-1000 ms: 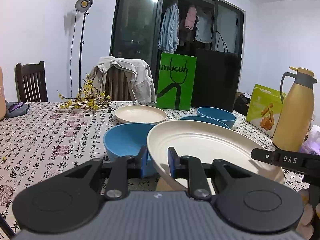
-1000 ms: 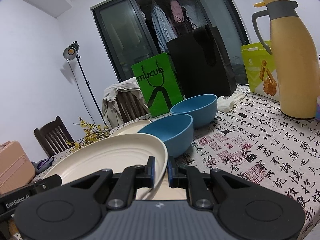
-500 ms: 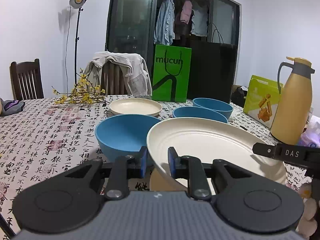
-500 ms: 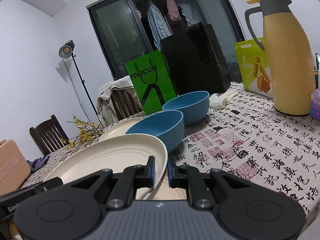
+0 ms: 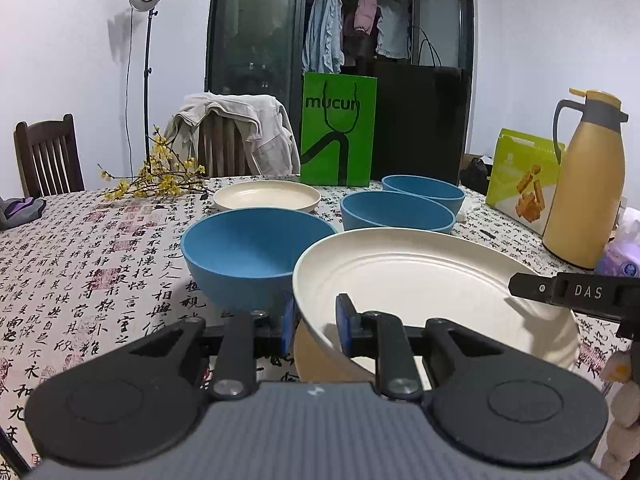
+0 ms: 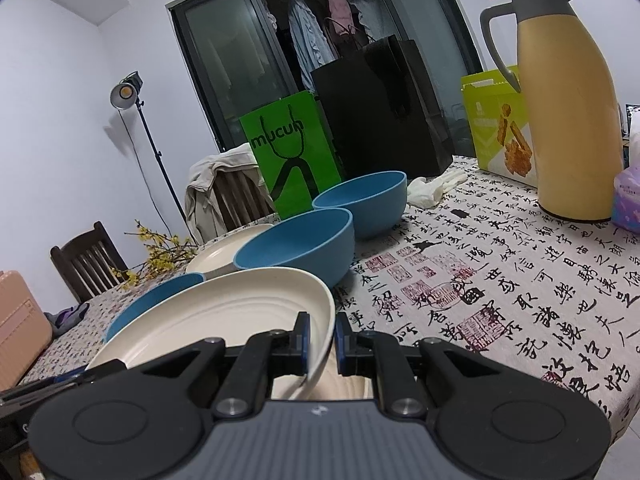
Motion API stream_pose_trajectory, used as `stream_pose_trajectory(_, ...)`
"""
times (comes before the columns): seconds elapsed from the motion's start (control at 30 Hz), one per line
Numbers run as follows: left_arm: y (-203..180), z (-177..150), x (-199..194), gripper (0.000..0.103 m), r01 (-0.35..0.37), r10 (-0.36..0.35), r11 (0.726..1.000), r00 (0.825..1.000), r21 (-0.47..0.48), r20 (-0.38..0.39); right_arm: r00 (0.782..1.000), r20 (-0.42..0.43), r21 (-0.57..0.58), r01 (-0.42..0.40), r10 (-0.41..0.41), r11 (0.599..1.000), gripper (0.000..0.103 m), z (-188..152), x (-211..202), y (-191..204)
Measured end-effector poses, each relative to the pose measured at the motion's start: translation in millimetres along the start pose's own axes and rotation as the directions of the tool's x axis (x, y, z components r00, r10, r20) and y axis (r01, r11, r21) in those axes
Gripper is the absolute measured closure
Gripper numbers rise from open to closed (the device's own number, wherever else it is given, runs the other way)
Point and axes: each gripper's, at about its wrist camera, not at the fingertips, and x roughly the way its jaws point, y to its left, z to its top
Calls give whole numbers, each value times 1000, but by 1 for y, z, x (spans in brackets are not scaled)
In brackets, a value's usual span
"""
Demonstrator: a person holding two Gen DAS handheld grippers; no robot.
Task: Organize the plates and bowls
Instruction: 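Lower the cream plate onto the table beside the blue bowls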
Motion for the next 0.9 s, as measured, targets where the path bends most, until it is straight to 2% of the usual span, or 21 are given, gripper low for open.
stream_pose_trajectory(0.9,-11,-15,11,81,-23,24,997,999,72,-23,999,-22,-41,43,-44,998,90,-10,11,-5)
